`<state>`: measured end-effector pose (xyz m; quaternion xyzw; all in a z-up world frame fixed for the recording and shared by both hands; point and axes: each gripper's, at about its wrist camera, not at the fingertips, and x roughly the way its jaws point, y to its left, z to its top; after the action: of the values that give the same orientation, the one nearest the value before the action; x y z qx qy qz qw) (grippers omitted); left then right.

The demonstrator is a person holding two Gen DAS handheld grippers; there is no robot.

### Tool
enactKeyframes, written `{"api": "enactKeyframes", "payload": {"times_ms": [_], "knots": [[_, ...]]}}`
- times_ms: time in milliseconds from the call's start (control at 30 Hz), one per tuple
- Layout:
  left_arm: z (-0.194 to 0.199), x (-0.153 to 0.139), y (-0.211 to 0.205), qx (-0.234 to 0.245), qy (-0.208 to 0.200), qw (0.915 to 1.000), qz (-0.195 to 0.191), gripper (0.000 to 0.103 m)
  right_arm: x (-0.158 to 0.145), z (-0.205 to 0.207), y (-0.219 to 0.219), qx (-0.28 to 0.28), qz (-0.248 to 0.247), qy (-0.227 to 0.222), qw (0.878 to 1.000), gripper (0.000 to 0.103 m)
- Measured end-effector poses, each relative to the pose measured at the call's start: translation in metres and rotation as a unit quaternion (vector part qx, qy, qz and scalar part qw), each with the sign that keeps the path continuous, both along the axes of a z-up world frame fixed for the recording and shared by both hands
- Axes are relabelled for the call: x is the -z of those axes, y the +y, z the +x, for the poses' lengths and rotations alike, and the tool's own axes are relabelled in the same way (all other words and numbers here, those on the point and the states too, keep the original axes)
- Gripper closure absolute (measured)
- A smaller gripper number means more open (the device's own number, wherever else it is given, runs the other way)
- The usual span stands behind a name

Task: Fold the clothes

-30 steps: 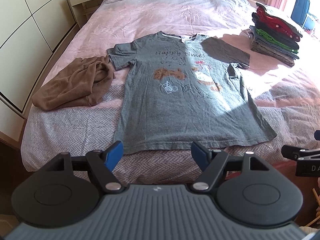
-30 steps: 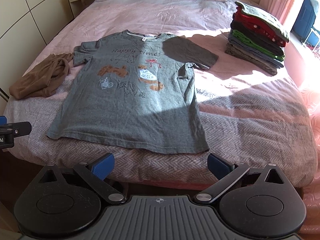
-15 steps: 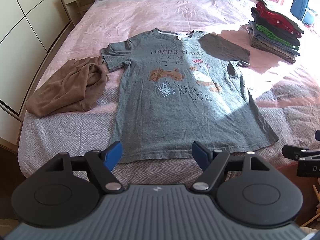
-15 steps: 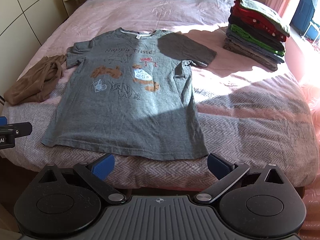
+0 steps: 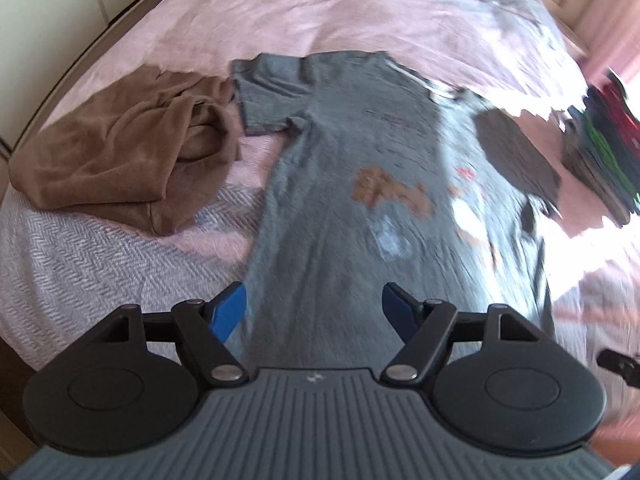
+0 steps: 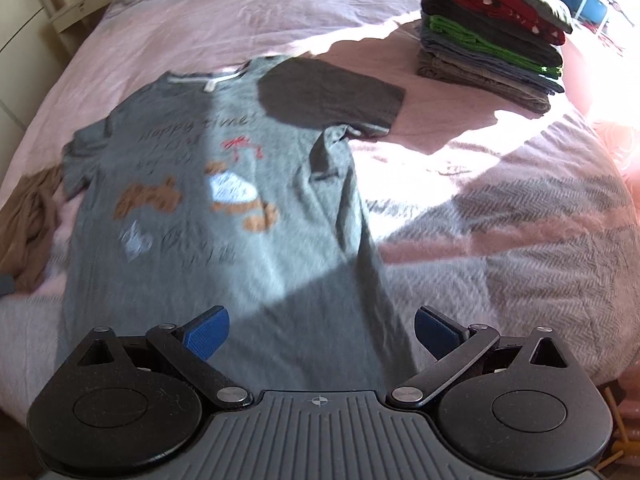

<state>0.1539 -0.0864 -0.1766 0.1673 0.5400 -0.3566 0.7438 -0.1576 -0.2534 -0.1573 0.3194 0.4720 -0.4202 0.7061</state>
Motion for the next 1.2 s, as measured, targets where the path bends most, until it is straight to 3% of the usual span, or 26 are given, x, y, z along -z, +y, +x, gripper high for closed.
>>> {"api": "enactKeyframes", "payload": {"times_ms": [133,300,467,633,800,867,900,933,1033,1200], "knots": [[0.070,0.034,-0.031,-0.041,0.039,0.9974,-0.045,0.054,0.021,0.023,-0.042,0.034,0.007,0.005,0.999,0.002],[0.155,0.072,-0.076,-0.083,0.053,0.9904,-0.097,0.072,0.053,0.049,-0.087,0.062,0.009,0.018,0.998,0.002],[0.237,0.108,-0.111,-0.126,0.039,0.9835,-0.125,0.073,0.078,0.061,-0.126,0.092,-0.005,0.028,0.995,0.002],[0.297,0.139,-0.140,-0.138,0.021,0.9829,-0.120,0.073,0.098,0.062,-0.163,0.137,-0.012,0.023,0.990,0.002],[0.321,0.166,-0.160,-0.128,0.021,0.9864,-0.101,0.074,0.114,0.069,-0.183,0.135,-0.021,0.039,0.990,0.002],[0.323,0.176,-0.162,-0.126,0.026,0.9868,-0.098,0.080,0.123,0.071,-0.187,0.130,-0.016,0.047,0.990,0.002],[0.324,0.179,-0.163,-0.124,0.033,0.9865,-0.101,0.084,0.128,0.072,-0.188,0.128,-0.012,0.050,0.990,0.002],[0.324,0.181,-0.162,-0.120,0.044,0.9857,-0.110,0.100,0.133,0.073,-0.189,0.125,-0.007,0.052,0.991,0.002],[0.321,0.179,-0.162,-0.119,0.057,0.9832,-0.126,0.103,0.144,0.079,-0.193,0.118,0.001,0.053,0.992,0.002],[0.303,0.152,-0.159,-0.145,0.013,0.9787,-0.145,0.103,0.149,0.085,-0.204,0.105,0.001,0.048,0.993,0.002]]}}
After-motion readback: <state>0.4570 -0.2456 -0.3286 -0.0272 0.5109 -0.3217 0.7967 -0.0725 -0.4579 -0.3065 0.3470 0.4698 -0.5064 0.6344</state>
